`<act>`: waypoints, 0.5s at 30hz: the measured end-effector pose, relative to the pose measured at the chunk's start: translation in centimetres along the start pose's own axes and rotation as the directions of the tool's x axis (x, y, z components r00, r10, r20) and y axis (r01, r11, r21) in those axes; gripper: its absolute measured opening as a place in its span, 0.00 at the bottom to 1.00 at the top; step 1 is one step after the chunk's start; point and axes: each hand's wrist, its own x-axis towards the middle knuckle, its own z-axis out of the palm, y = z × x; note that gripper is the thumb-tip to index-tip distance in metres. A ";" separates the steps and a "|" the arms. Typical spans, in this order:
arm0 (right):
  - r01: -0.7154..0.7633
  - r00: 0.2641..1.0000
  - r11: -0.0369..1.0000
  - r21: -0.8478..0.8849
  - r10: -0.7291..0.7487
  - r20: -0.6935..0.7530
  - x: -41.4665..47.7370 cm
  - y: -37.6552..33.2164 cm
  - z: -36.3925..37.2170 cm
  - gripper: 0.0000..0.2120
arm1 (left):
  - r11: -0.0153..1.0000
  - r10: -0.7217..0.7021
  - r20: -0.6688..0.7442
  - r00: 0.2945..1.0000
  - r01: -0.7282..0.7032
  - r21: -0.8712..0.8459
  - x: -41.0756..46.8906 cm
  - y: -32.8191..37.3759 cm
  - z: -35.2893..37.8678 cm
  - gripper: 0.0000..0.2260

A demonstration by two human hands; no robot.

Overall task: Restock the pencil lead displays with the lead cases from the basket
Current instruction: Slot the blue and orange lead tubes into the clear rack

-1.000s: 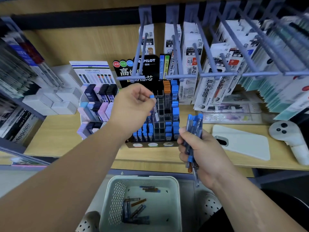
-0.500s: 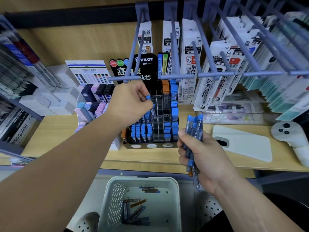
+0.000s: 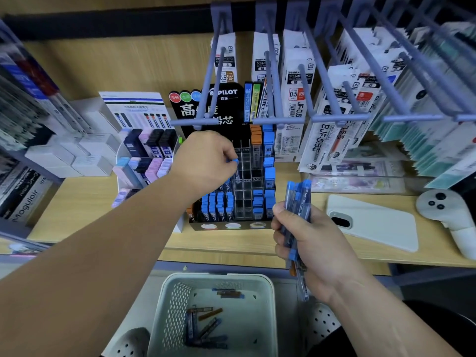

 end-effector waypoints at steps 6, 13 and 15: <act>-0.035 0.995 0.998 0.052 0.030 0.094 -0.1 -0.2 0.1 0.02 | 0.993 -0.049 -0.033 0.998 0.052 0.107 0.4 0.3 0.6 0.04; -0.048 0.986 0.997 0.065 0.036 0.163 -0.1 -0.2 0.2 0.01 | 0.998 -0.057 -0.051 0.997 0.057 0.005 -0.1 1.0 -0.3 0.05; -0.049 0.981 0.998 0.036 0.041 0.189 0.0 -0.1 0.3 0.02 | 0.983 -0.088 -0.092 0.992 0.071 -0.171 -1.3 1.8 -0.7 0.04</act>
